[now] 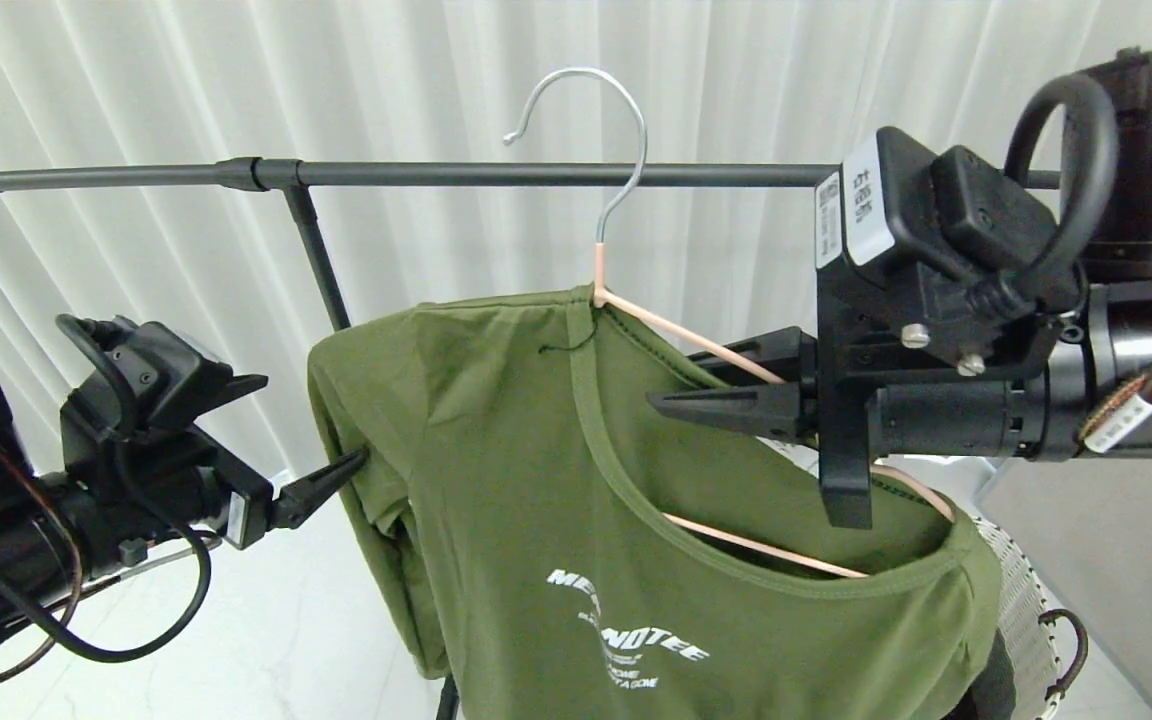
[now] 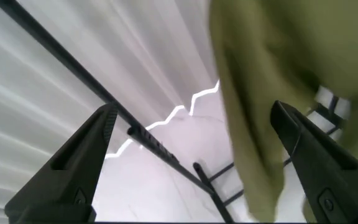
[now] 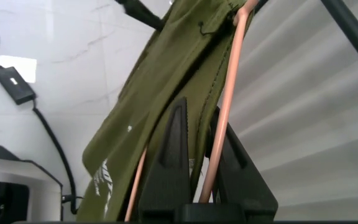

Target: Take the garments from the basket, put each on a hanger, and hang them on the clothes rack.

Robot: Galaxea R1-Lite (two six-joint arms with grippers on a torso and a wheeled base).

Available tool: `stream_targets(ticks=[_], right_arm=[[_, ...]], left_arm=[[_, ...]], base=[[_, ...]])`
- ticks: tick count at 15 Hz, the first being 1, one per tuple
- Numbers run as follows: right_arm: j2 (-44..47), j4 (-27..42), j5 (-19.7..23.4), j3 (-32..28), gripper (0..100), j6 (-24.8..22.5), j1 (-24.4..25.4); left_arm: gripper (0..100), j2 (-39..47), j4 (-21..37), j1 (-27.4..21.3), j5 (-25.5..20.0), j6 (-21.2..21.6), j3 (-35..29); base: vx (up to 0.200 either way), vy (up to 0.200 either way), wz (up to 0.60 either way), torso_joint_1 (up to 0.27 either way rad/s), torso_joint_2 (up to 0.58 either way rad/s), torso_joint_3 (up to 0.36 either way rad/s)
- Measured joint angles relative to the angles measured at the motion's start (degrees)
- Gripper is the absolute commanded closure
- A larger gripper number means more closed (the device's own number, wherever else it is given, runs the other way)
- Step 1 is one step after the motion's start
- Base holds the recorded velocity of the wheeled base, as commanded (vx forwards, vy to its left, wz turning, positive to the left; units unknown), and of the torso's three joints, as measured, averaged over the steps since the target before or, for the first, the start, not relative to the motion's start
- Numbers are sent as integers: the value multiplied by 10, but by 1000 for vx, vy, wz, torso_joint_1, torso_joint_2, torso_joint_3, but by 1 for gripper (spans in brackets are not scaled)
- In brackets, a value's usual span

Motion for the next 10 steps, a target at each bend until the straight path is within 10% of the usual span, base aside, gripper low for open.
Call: stream_targets(ticks=[1,10], right_arm=[[-5,0,-2,7,100,0,5],[-27,0,-10,25,100,4,2]], left_arm=[[100,6,0,1,-8,0,-2],[100,27,-1,111,6,24,15]], base=[[0,0,0,0,0,0],[0,0,0,0,0,0]])
